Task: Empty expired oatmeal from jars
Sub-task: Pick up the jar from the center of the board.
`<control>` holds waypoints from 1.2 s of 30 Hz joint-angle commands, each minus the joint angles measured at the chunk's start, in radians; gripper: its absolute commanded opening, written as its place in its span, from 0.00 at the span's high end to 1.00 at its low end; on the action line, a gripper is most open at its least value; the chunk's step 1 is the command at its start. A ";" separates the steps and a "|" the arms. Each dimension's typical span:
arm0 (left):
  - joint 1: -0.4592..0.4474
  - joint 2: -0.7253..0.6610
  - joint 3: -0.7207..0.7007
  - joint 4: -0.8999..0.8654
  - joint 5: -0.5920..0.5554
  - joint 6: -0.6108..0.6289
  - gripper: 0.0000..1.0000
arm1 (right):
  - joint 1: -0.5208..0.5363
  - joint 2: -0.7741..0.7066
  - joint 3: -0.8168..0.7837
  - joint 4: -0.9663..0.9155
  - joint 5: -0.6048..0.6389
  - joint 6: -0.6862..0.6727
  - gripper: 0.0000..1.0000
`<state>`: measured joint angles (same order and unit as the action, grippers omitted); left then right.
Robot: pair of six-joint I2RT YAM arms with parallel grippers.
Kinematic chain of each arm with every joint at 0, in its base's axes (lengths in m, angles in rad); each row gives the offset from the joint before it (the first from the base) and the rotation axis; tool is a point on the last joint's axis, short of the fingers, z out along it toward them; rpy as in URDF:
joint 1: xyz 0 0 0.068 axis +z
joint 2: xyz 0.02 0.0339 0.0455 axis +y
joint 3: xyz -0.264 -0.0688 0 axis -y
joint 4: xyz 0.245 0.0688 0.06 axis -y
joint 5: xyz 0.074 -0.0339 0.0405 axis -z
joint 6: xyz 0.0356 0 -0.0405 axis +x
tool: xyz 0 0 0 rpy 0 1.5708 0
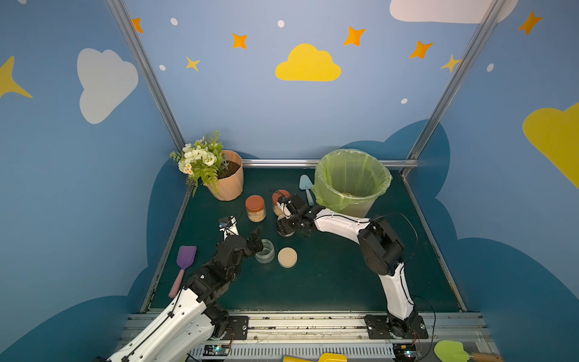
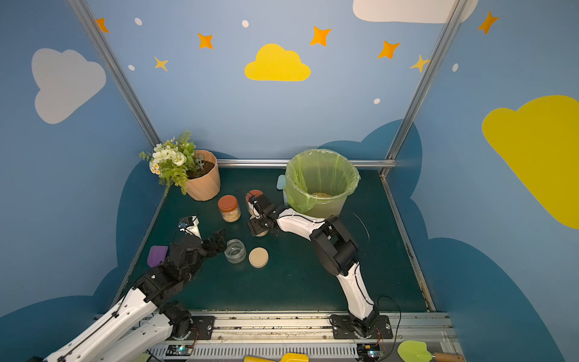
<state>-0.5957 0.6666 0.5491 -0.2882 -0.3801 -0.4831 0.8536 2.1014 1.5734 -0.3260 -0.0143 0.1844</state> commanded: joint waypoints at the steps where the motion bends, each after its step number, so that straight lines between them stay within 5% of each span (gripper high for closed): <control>1: -0.001 -0.008 -0.006 0.096 0.082 0.131 0.00 | 0.002 -0.152 -0.001 -0.043 -0.072 0.034 0.48; 15: -0.049 0.173 0.031 0.317 0.371 0.343 0.00 | -0.078 -0.434 -0.063 -0.251 -0.294 0.177 0.48; 22: -0.123 0.250 0.040 0.404 0.421 0.450 0.00 | -0.106 -0.481 -0.035 -0.358 -0.357 0.167 0.48; 36: -0.129 0.452 0.156 0.441 0.466 0.517 0.00 | -0.105 -0.515 -0.028 -0.344 -0.424 0.168 0.49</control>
<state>-0.7269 1.0943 0.6617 0.1318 0.0734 0.0029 0.7429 1.6466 1.5150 -0.6994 -0.3824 0.3431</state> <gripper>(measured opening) 0.998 0.823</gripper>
